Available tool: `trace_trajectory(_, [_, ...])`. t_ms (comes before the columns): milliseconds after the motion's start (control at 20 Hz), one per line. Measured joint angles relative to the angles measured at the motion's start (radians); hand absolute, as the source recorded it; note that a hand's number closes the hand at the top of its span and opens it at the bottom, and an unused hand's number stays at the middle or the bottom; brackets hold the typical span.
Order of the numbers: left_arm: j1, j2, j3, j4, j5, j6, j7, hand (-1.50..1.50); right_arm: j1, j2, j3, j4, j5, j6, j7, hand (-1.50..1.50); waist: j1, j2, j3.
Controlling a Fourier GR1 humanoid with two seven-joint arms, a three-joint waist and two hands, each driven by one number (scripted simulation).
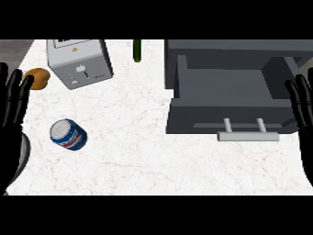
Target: Pick up the can, place it into the drawer and close the drawer
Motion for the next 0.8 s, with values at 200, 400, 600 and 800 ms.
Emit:
trace_trajectory(200, [0.051,0.052,0.063,0.021,0.15,-0.124,-0.047,-1.5,-0.002,0.009,0.001,-0.015,0.007,-0.012,0.012,-1.5,0.007,0.009,0.021])
trace_trajectory(400, [0.127,0.138,0.141,0.101,0.298,-0.247,-0.011,-1.5,0.031,0.023,-0.033,0.01,-0.006,-0.042,0.064,-1.5,0.012,0.017,0.028])
trace_trajectory(600, [0.163,0.222,0.226,0.172,0.415,-0.3,0.101,-1.5,0.071,0.033,-0.054,0.026,-0.01,-0.07,0.138,-1.5,0.009,0.016,0.032])
trace_trajectory(800, [0.168,0.302,0.318,0.221,0.536,-0.362,0.185,-1.5,0.104,0.032,-0.076,0.023,-0.025,-0.07,0.166,-1.5,0.008,0.015,0.033])
